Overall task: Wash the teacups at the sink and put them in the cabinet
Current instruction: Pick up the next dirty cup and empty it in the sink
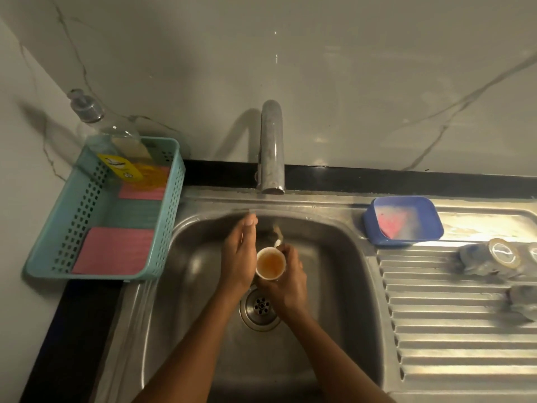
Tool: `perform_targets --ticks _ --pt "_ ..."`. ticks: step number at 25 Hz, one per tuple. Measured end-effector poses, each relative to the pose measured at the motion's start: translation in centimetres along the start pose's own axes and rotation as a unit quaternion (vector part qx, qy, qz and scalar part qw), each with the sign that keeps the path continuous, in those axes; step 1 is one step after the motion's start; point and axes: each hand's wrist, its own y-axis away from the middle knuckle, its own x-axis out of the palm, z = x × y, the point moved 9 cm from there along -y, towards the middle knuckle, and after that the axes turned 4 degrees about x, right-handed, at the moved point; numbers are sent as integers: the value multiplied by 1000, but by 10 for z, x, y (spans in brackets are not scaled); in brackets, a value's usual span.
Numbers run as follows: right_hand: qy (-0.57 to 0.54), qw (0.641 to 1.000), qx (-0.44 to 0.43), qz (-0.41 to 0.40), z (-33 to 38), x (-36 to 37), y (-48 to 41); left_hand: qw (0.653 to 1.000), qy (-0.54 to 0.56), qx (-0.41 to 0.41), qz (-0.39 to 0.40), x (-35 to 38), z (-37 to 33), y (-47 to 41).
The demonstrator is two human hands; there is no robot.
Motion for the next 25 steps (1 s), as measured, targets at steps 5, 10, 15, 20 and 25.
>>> perform_targets --ticks 5,10,15,20,25 --pt "17 999 -12 41 0 -6 13 997 -46 -48 37 -2 38 25" --pt "211 960 -160 84 19 -29 36 995 -58 -64 50 -8 44 55" --pt "401 845 -352 41 59 -49 60 993 -79 -74 51 -16 36 81" --pt "485 743 -461 28 95 -45 90 994 -66 -73 45 -29 21 99" --pt "524 744 -415 25 103 -41 107 993 -71 -69 66 -42 11 103"
